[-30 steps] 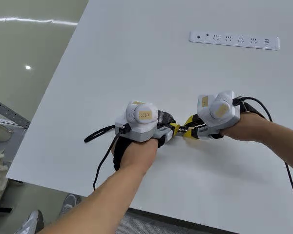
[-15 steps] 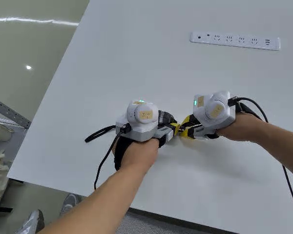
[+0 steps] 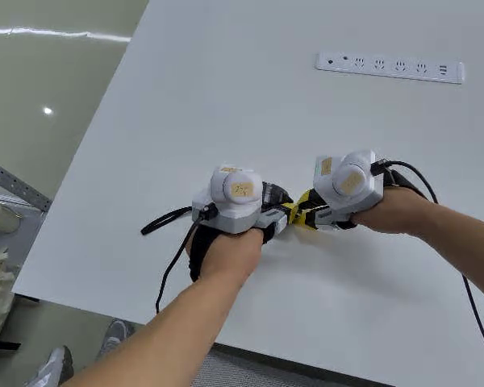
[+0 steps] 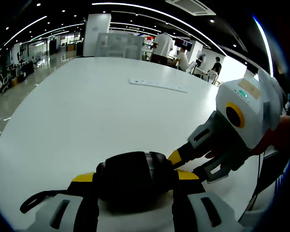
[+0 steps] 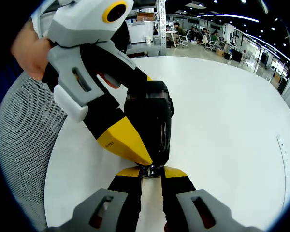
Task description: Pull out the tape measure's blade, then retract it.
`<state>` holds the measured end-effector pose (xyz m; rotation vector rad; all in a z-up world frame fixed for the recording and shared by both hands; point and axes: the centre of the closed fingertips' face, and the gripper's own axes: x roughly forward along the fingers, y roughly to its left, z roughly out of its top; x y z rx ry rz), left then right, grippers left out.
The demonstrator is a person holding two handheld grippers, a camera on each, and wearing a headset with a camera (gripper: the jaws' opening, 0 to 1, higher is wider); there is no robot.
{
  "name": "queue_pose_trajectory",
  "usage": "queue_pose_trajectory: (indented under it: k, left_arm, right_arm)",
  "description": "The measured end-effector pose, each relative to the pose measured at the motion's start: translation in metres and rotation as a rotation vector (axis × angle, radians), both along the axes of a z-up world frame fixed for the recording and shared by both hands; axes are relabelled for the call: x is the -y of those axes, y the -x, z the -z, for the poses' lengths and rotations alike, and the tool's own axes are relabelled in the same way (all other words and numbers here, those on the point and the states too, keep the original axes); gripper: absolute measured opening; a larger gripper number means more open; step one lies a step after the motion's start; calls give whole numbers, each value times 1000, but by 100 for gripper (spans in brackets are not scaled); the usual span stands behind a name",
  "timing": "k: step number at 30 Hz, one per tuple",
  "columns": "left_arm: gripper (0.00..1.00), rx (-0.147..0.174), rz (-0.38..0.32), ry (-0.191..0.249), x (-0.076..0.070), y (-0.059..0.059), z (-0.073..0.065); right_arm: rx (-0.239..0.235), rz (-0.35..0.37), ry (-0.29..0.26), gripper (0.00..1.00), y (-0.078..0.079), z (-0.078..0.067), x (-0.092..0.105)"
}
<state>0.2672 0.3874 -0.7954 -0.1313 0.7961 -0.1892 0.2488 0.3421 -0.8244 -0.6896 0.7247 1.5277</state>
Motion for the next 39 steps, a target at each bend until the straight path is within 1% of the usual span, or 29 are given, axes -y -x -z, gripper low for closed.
queue_pose_trajectory:
  k: [7, 20, 23, 26, 29, 33, 34, 35, 36, 37, 39]
  left_arm:
    - [58, 1, 1, -1, 0, 0, 0]
    - [59, 1, -4, -5, 1, 0, 0]
    - [60, 6, -9, -4, 1, 0, 0]
    - [61, 20, -12, -6, 1, 0, 0]
    - [61, 28, -2, -3, 1, 0, -1]
    - [61, 20, 12, 4, 2, 1, 0]
    - [61, 18, 16, 6, 2, 1, 0]
    - [61, 15, 22, 5, 2, 1, 0]
    - [60, 13, 33, 2, 2, 2, 0]
    - [60, 10, 38, 0, 2, 3, 0]
    - [62, -2, 53, 10, 3, 6, 1]
  right_arm:
    - [5, 13, 12, 11, -2, 2, 0]
    - [16, 9, 14, 12, -2, 2, 0]
    - [22, 7, 12, 13, -2, 2, 0]
    - [23, 9, 9, 13, -2, 2, 0]
    - [31, 7, 10, 13, -2, 2, 0]
    - [40, 21, 11, 17, -4, 2, 0]
    - [42, 29, 20, 18, -5, 4, 1]
    - [48, 23, 14, 18, -5, 3, 1]
    - [39, 34, 16, 18, -4, 3, 2]
    - [39, 38, 15, 18, -5, 3, 2]
    - [33, 63, 10, 18, -6, 2, 4]
